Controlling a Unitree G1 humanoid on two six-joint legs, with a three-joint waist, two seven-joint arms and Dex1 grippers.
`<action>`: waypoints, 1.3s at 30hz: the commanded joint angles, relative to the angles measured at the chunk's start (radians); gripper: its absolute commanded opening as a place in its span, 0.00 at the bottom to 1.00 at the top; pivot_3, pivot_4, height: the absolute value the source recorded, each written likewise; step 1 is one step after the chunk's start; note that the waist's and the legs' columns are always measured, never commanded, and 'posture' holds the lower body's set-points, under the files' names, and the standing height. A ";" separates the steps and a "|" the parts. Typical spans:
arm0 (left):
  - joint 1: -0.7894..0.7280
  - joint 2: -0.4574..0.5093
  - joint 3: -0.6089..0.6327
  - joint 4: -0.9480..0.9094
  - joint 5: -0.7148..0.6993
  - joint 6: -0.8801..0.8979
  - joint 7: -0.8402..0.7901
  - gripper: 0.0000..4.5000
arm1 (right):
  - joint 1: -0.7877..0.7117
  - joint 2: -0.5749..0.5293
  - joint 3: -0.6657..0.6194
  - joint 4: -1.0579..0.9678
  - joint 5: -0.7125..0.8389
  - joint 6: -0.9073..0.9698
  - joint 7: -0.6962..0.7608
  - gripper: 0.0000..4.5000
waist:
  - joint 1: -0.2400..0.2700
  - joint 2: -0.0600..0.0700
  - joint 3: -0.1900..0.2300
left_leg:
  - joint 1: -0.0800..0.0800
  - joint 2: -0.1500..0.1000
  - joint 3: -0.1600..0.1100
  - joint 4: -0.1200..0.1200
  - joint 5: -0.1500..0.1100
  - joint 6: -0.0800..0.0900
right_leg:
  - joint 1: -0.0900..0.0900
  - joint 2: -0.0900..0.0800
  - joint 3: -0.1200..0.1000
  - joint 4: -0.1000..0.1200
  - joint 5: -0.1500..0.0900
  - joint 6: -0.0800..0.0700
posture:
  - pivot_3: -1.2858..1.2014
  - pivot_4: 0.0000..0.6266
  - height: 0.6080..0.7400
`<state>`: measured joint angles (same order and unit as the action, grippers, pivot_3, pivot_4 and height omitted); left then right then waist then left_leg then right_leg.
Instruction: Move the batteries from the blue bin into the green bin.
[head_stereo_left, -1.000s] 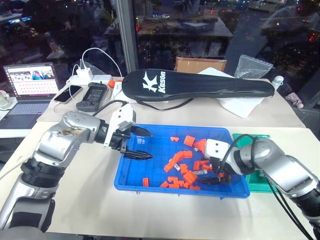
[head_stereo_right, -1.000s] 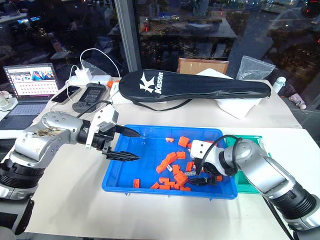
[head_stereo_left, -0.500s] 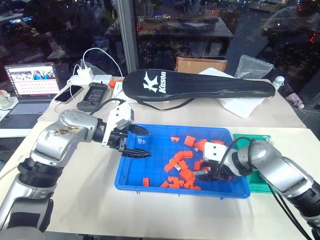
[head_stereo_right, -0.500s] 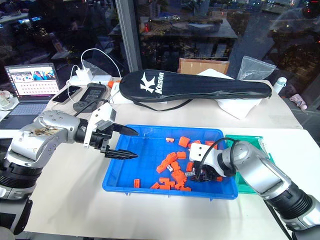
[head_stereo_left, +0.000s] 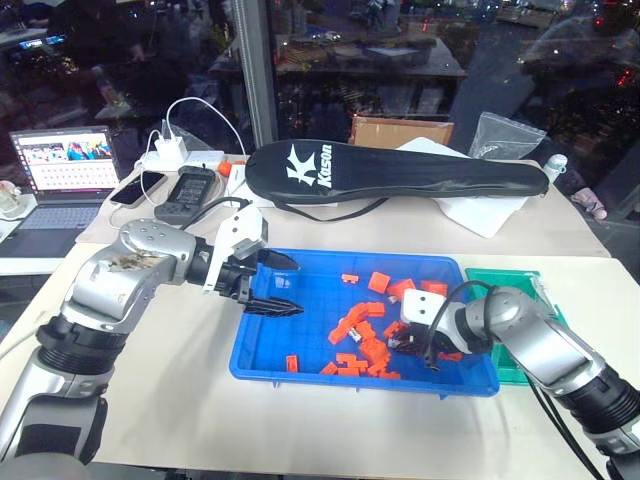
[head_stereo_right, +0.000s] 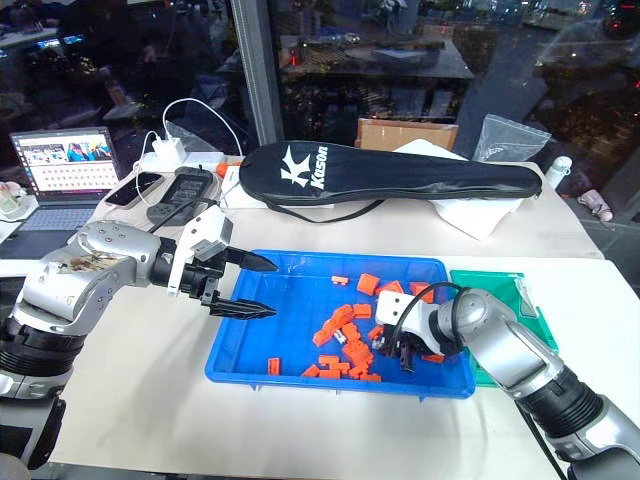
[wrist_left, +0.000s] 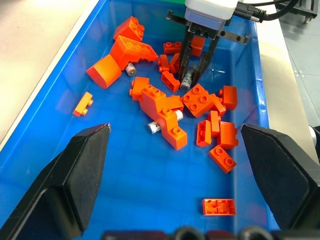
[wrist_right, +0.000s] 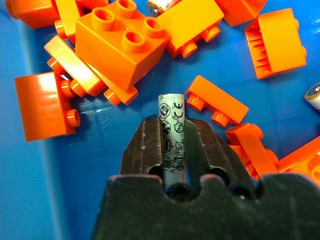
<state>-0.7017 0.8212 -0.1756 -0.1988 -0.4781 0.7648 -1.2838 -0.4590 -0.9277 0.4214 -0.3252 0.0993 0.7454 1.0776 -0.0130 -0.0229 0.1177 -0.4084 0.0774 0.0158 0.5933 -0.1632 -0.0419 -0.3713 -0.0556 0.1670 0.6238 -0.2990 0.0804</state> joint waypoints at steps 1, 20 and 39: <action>-0.040 -0.033 0.029 0.013 -0.041 -0.020 -0.016 1.00 | -0.050 -0.050 -0.144 -0.082 0.061 0.067 0.021 0.06 | 0.000 0.000 0.000 | 0.000 0.000 0.000 0.000 0.000 0.000 | 0.000 0.000 0.000 0.000 0.000 0.000 | 0.52 0.24 0.93; -0.177 -0.205 0.043 0.155 -0.082 -0.063 -0.021 1.00 | 0.272 -0.338 -0.597 0.021 0.071 0.166 -0.067 0.06 | -0.012 0.001 0.000 | 0.002 0.000 0.000 -0.001 -0.002 0.003 | 0.001 0.000 0.000 0.001 -0.002 -0.002 | 0.52 0.24 0.93; -0.151 -0.144 0.011 0.189 0.026 -0.147 -0.033 1.00 | -0.028 -0.218 -0.460 -0.046 0.164 0.174 -0.100 0.98 | -0.014 0.005 0.001 | 0.002 0.000 -0.001 0.000 -0.002 0.003 | 0.001 0.000 0.000 0.001 -0.004 0.001 | 0.52 0.24 0.93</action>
<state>-0.8556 0.6515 -0.1608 -0.0190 -0.4882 0.6630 -1.3092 -0.4340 -1.1896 -0.0454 -0.3042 0.2037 0.8867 0.9726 -0.0273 -0.0180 0.1184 -0.4065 0.0770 0.0152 0.5926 -0.1648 -0.0392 -0.3700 -0.0556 0.1667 0.6252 -0.3027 0.0814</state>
